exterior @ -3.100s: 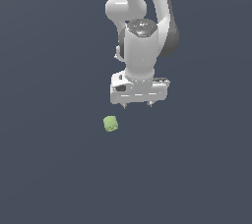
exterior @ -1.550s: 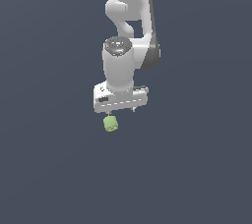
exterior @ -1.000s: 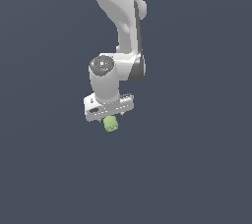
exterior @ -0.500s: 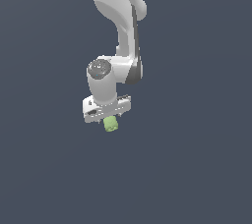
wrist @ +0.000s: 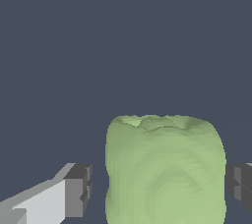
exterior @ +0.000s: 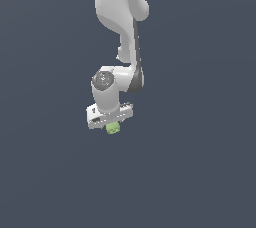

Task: Pick up the object and move it to a goal position.

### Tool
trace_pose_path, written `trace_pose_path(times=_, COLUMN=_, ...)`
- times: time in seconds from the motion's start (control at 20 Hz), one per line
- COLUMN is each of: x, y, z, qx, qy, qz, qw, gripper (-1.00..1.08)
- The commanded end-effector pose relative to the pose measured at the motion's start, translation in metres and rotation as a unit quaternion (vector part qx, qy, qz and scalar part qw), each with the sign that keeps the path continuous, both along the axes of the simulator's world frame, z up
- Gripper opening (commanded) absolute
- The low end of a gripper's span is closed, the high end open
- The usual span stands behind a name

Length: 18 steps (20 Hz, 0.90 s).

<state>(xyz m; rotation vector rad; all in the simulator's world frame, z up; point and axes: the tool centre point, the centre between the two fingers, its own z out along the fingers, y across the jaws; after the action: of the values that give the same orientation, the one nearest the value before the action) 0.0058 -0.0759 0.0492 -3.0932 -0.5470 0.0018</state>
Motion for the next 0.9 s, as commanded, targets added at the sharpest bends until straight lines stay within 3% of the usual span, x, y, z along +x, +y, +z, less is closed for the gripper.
trace_pose_path(times=0.0, x=0.0005, y=-0.0003, z=-0.0075, qx=0.000, qy=-0.001, qz=0.000, qw=1.0000, gripper=1.00)
trace_pose_path(times=0.15, x=0.0014, y=-0.0005, z=-0.0094, qx=0.000, qy=-0.001, qz=0.000, qw=1.0000, gripper=1.00)
trace_pose_path(times=0.2, x=0.0014, y=-0.0005, z=-0.0094, qx=0.000, qy=-0.001, qz=0.000, qw=1.0000, gripper=-1.00)
trace_pose_path(times=0.85, x=0.0024, y=-0.0009, z=-0.0060, qx=0.000, qy=-0.001, qz=0.000, qw=1.0000, gripper=-1.00)
